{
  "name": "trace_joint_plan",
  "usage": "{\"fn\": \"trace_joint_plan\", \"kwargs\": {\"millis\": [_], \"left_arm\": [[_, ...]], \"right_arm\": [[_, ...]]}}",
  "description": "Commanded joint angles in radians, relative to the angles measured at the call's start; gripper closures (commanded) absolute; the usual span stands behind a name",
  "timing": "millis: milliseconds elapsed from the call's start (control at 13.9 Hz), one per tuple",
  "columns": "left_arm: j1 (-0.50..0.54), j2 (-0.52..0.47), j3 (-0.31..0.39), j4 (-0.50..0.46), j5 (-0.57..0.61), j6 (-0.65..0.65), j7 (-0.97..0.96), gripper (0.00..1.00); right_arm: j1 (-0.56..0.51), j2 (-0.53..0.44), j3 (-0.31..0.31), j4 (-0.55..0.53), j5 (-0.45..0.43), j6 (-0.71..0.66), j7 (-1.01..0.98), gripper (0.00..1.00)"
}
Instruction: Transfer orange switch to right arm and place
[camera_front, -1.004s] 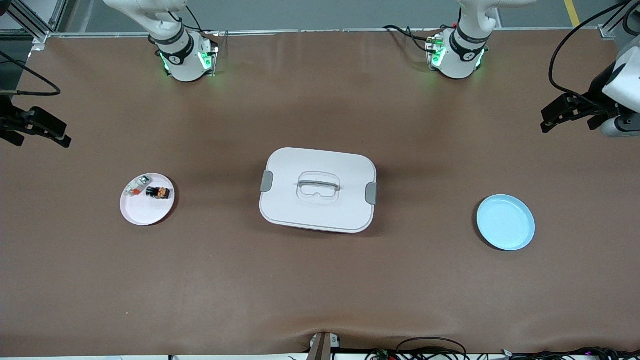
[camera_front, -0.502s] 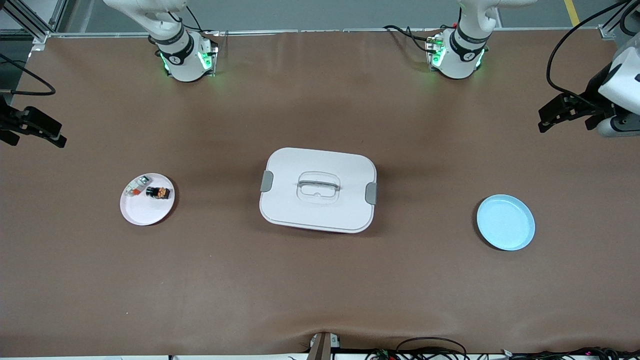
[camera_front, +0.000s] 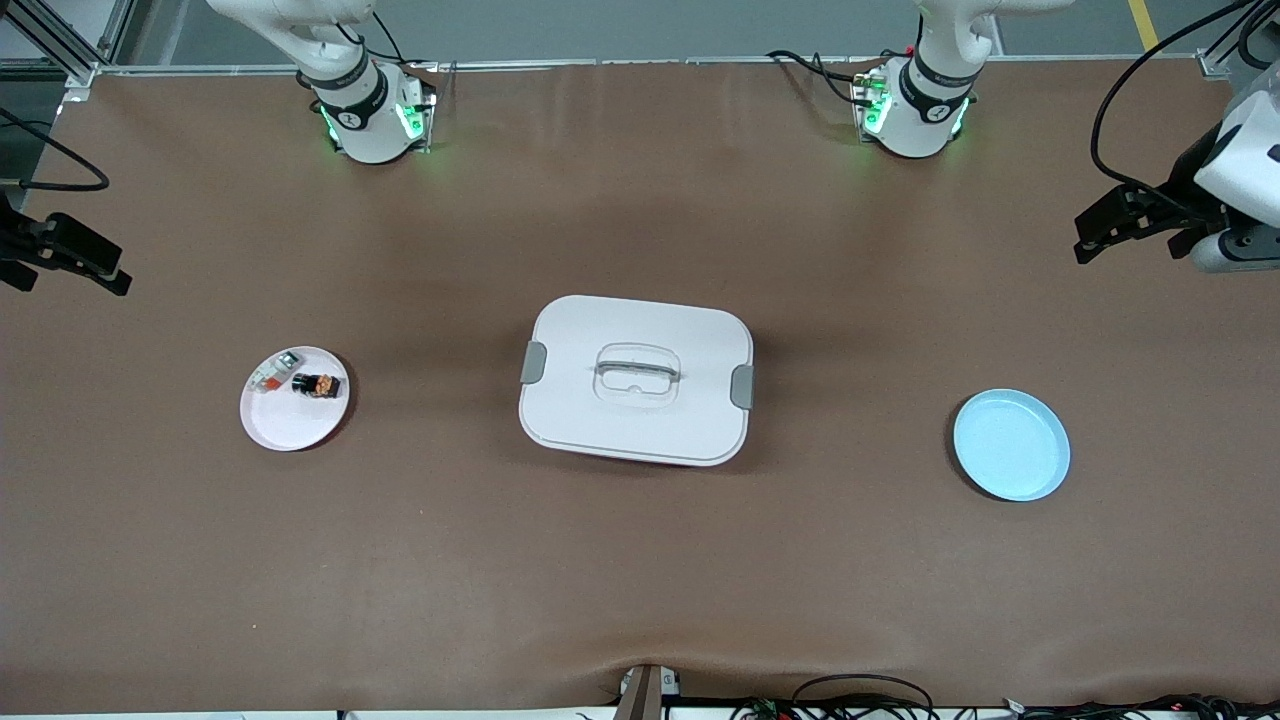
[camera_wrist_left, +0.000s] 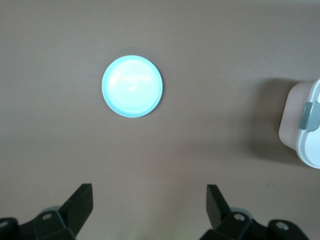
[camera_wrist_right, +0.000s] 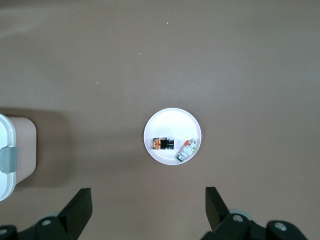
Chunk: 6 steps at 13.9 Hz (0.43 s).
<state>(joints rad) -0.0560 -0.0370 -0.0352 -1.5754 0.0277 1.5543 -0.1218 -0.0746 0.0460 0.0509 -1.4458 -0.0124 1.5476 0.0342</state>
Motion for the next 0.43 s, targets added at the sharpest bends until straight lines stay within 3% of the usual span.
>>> {"fn": "trace_joint_plan", "kwargs": {"millis": [0, 358], "left_arm": [[-0.002, -0.004, 0.000, 0.021, -0.014, -0.025, 0.007, 0.00], [-0.002, -0.006, 0.000, 0.021, -0.017, -0.039, 0.008, 0.00]], "right_arm": [[-0.016, -0.003, 0.010, 0.013, 0.022, -0.009, 0.015, 0.00], [-0.011, -0.001, 0.012, 0.013, 0.025, -0.003, 0.015, 0.00]]}}
